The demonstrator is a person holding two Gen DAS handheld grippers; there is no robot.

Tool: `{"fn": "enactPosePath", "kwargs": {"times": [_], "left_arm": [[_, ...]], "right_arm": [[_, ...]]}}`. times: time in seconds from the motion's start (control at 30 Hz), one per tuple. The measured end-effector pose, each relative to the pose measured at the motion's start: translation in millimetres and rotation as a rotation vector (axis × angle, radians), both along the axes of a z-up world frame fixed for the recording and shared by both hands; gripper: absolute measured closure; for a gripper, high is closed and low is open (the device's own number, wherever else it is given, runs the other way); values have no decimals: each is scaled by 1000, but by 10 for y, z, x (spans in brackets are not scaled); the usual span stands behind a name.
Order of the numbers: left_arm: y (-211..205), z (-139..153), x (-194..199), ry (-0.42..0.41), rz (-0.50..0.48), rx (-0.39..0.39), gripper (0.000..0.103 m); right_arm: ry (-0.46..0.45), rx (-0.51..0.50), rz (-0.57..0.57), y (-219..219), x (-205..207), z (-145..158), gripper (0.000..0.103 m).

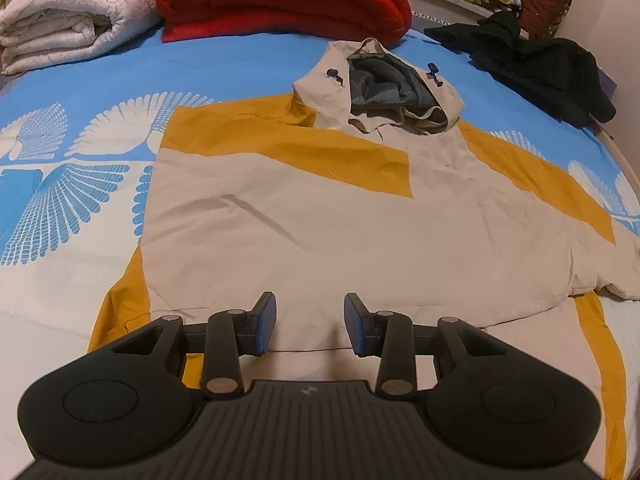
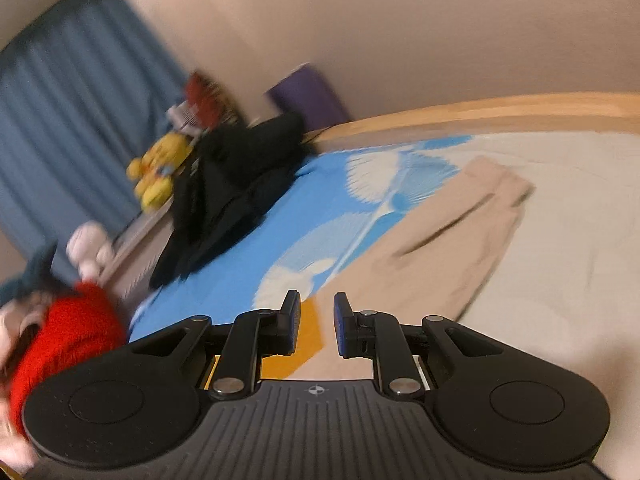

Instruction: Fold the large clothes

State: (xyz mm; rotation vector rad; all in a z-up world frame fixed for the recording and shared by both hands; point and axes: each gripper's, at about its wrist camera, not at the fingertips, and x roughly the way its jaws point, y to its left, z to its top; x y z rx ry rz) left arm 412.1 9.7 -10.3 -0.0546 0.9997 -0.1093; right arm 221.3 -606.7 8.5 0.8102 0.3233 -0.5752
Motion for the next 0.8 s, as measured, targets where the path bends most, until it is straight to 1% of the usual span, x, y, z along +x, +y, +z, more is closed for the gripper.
{"fn": "enactPosePath", "kwargs": {"times": [0.07,0.1,0.23,0.37,0.5,0.6,0.73,0.77,0.8], "left_arm": [[9,4,5,-1,4,-3,62],[9,5,8,-1,6,-3,62],[4,-13,17,4,6,1,62],[-2,-32,32,8,0,1,62],[6,-43,70,12,9,-3,62],[23,-37,85,8,12,-2,62],[59,-59,89,12,14,10,62],[70,-64,90,13,14,12,62],[85,-64,90,13,14,12,62]], "right_arm": [[-2,30,-42,-171,-99,-90,85],[4,54,-65,-246,-135,-151,82],[-13,211,-74,-468,-163,-447,82],[13,247,-82,-541,-91,-633,81],[18,316,-120,-647,-36,-836,70],[51,332,-154,-727,76,-1015,67],[98,357,-168,-830,271,-1310,67],[90,356,-177,-856,313,-1367,69],[62,348,-180,-888,342,-1404,69]]}}
